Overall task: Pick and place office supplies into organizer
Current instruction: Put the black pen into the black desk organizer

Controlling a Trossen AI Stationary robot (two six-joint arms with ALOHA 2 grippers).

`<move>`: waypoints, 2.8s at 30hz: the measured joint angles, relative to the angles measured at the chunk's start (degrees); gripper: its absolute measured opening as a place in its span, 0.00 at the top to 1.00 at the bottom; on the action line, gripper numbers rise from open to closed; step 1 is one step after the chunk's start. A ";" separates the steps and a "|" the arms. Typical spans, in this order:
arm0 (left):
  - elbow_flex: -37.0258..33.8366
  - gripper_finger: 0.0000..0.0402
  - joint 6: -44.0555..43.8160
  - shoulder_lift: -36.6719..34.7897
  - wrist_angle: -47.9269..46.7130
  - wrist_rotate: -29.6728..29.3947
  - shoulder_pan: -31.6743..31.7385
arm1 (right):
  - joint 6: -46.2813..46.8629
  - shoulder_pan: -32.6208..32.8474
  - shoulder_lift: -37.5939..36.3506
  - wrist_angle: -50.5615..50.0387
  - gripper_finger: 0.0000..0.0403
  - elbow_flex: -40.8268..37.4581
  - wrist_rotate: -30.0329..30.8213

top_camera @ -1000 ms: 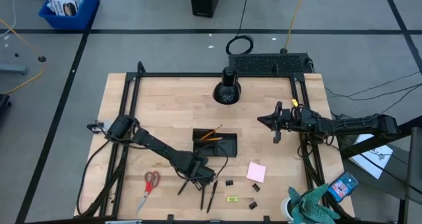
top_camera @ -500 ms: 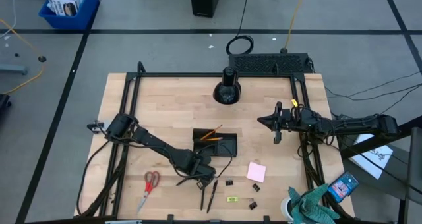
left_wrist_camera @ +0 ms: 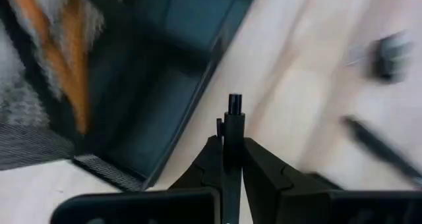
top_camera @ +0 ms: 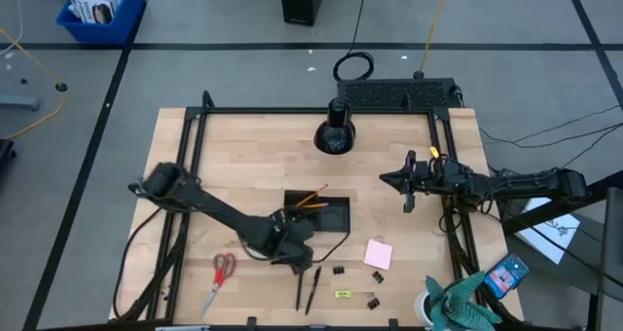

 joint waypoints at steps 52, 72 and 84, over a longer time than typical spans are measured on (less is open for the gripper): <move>-46.92 0.90 41.99 -16.51 80.59 14.43 22.56 | -1.14 -0.02 0.01 -0.37 0.98 -0.01 0.25; -41.26 0.48 33.82 -29.13 64.87 7.45 18.37 | -1.73 -0.02 0.01 -0.42 0.98 0.00 0.25; -16.73 0.79 0.08 -8.14 33.81 -5.01 -5.06 | -1.97 -0.02 0.55 -1.29 0.98 -0.01 0.27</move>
